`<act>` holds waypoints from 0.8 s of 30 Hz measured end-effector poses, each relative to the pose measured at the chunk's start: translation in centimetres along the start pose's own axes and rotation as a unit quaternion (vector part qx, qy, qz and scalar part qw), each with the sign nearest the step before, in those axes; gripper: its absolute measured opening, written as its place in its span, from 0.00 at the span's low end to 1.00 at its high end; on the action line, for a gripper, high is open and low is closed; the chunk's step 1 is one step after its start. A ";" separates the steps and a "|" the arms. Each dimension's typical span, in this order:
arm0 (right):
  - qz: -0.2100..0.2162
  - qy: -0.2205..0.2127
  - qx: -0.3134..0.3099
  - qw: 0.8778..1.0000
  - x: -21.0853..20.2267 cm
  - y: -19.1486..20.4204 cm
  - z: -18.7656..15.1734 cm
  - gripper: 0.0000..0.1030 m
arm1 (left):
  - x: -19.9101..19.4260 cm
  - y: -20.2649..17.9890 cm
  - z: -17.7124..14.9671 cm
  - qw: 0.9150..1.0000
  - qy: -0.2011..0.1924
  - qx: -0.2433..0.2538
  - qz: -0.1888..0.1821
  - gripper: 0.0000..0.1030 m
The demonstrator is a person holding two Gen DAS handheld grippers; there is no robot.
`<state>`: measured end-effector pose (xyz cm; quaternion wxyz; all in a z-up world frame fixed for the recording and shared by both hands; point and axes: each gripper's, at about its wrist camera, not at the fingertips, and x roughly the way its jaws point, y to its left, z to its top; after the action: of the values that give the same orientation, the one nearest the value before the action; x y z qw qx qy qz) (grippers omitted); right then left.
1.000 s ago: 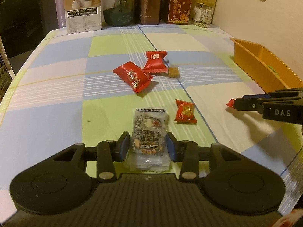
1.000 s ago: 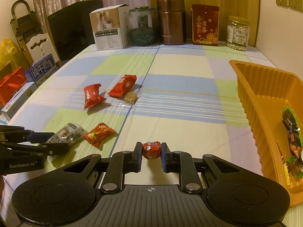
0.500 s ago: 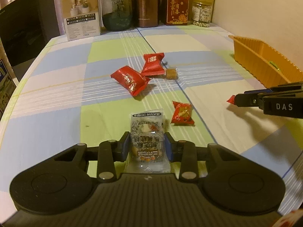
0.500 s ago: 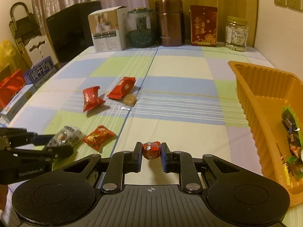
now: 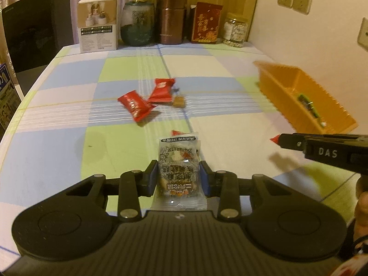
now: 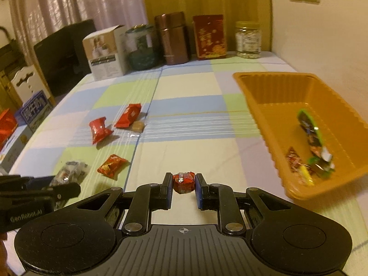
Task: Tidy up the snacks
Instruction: 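Carry the nut packet and red candy over the orange tray with both grippers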
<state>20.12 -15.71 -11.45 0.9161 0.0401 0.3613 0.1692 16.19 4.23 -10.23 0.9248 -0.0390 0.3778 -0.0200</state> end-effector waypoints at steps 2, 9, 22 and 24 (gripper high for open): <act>-0.004 -0.003 0.009 1.000 -1.1 -0.2 0.2 0.20 | -0.8 -0.8 0.2 1.000 -0.001 -0.001 -0.001 0.33; -0.020 -0.023 0.036 0.999 -5.6 -1.2 0.8 0.20 | -3.8 -3.6 1.2 1.000 -0.015 0.001 -0.015 0.33; -0.043 -0.059 0.058 0.996 -12.1 -3.3 2.1 0.20 | -7.7 -9.1 3.8 0.998 -0.042 0.028 -0.048 0.33; -0.048 -0.064 0.062 0.995 -12.9 -3.8 2.3 0.20 | -7.9 -9.8 4.2 0.997 -0.044 0.033 -0.053 0.33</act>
<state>13.98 -23.56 -2.18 0.9402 0.0899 0.3129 0.0997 13.40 -4.78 -0.90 0.9391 -0.0289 0.3329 -0.0801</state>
